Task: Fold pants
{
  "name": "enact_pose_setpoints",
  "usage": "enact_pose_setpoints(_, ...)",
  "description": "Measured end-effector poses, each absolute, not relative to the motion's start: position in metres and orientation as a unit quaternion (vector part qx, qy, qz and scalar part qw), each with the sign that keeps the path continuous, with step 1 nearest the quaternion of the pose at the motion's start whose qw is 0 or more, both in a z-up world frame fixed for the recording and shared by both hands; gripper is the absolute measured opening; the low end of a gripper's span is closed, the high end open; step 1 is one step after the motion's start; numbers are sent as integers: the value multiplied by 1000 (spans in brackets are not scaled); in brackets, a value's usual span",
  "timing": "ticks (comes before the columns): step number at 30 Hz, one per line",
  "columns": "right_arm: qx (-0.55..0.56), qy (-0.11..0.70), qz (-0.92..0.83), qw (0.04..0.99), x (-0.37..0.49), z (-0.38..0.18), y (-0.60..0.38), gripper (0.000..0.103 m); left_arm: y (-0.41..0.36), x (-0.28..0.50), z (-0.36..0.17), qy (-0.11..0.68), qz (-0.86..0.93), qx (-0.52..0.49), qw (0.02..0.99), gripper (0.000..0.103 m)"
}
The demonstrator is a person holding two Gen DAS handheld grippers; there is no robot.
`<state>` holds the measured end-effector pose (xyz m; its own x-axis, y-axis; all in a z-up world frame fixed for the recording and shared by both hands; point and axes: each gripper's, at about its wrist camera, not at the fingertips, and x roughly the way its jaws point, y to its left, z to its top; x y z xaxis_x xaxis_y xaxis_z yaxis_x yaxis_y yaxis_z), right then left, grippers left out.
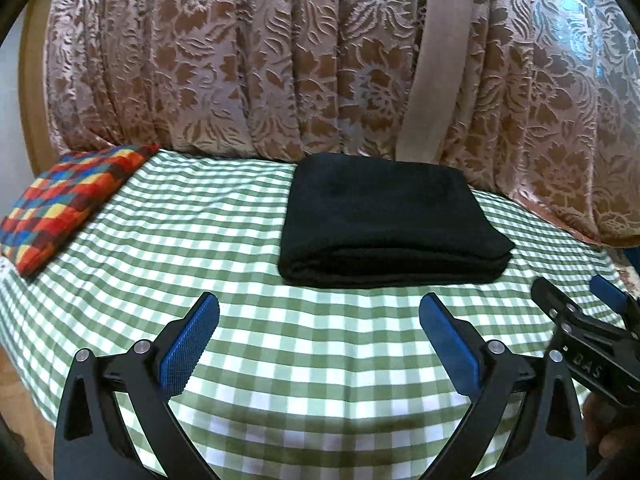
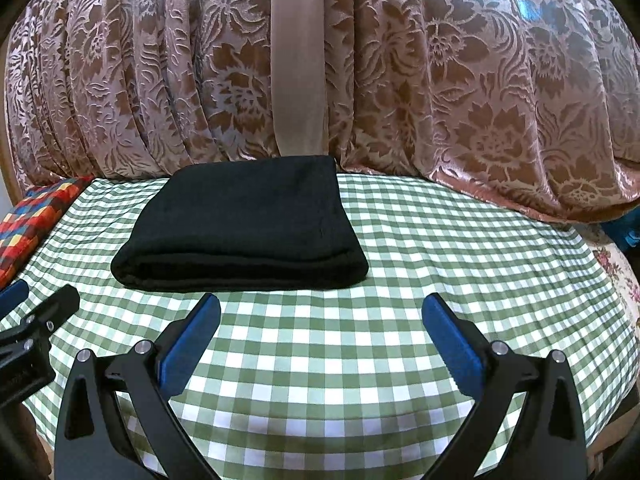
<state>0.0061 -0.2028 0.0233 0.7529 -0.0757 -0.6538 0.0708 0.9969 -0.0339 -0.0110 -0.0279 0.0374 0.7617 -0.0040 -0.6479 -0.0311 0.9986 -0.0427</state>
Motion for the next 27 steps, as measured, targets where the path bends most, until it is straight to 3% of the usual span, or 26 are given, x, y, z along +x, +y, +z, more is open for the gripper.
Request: enact_pose_setpoints(27, -12, 349, -36, 936, 8, 18, -197, 101, -31, -6, 25, 362, 12, -15, 932, 99)
